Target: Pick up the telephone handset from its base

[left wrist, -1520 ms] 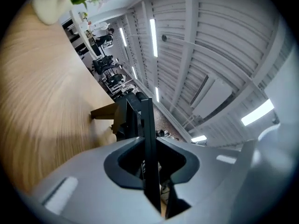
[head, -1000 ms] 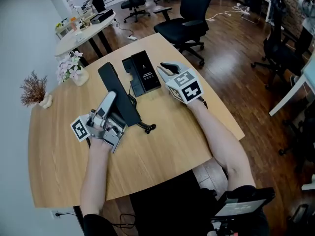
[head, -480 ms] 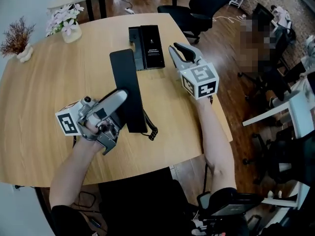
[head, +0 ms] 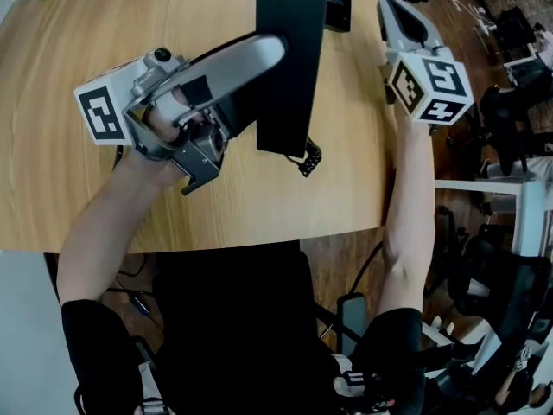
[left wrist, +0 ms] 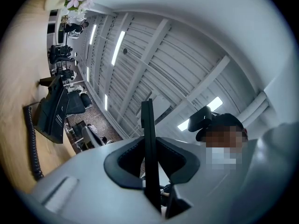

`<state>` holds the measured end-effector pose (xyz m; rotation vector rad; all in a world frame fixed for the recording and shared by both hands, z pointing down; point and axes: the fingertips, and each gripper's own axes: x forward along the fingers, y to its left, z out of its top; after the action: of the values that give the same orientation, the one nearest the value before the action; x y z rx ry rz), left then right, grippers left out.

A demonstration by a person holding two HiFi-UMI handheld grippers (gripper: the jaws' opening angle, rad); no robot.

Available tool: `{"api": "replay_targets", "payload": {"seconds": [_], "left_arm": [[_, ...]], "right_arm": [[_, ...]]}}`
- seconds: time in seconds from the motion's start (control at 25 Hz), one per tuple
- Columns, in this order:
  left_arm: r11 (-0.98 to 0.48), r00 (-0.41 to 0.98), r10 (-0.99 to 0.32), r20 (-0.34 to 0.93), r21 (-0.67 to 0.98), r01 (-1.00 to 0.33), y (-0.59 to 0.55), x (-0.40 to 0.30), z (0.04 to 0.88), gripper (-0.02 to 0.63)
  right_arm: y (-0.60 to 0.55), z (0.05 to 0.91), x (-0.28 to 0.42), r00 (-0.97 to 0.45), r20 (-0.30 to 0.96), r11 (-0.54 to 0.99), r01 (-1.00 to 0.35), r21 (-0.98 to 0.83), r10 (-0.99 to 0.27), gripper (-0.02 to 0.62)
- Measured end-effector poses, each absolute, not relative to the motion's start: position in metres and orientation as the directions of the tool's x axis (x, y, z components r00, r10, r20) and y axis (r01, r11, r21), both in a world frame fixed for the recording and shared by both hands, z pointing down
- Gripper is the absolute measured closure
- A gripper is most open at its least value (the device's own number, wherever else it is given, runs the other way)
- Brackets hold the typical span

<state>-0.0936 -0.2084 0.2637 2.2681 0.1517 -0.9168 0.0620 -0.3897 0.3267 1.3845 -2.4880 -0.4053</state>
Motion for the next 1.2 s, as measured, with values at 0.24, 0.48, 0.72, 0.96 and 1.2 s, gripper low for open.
{"api": "replay_targets", "payload": {"seconds": [0.24,0.48,0.72,0.96,1.2], "left_arm": [[-0.773,0.743,-0.118,-0.659,0.53,0.348,-0.207,-0.095,0.248,0.527],[-0.771,0.744,-0.059,-0.666,0.504,0.389,-0.203,-0.105,0.229,0.528],[-0.796,0.741,-0.056,-0.67,0.477,0.372,-0.181,-0.103,0.256,0.526],[-0.814,0.743,-0.056,-0.667,0.462,0.353,-0.171,-0.092,0.26,0.527],[-0.816,0.744,-0.049,-0.666,0.456,0.355,-0.169,-0.091,0.258,0.528]], "right_arm": [[-0.389,0.306,0.06,-0.505,0.072,0.492,-0.782,0.383,-0.86,0.592],[-0.386,0.287,0.057,-0.465,0.07,0.451,-0.796,0.404,-0.883,0.592],[-0.376,0.315,0.056,-0.484,0.062,0.464,-0.784,0.411,-0.873,0.592],[-0.373,0.323,0.052,-0.51,0.07,0.491,-0.77,0.407,-0.857,0.592],[-0.37,0.323,0.051,-0.518,0.068,0.498,-0.768,0.403,-0.853,0.592]]}}
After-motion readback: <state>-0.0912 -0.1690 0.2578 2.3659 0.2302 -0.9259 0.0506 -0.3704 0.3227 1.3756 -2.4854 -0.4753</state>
